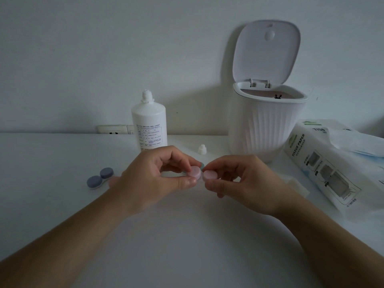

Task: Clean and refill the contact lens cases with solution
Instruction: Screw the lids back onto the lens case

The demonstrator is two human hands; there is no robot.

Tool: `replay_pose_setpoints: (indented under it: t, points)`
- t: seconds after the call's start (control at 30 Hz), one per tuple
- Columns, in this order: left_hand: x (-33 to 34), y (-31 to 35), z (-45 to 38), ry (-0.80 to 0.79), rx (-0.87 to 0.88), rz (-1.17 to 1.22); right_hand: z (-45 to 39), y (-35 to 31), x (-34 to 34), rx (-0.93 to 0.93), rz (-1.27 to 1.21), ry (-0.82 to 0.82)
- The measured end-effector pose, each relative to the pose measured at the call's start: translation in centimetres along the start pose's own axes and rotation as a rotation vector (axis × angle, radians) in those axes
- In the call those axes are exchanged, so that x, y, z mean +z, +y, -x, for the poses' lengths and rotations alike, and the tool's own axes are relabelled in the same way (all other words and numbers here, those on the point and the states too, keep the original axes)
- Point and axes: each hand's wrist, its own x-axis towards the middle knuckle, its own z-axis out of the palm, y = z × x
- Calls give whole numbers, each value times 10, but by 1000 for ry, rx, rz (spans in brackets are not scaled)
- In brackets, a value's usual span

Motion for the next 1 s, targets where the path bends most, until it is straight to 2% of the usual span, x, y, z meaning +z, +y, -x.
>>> replay_pose_setpoints:
  t: [0.5,0.67,0.9,1.0]
  points:
    - [1,3,2,-89,-13,-60,1,0,0,3,17,-5]
    - [0,-2,1,29,10,-193,0,-2,0,16,26,-7]
    - [0,-8,0,64,7,-260,1,-2,0,17,26,-8]
    - [0,-5,0,-32,25,-174,1,-2,0,9,3,4]
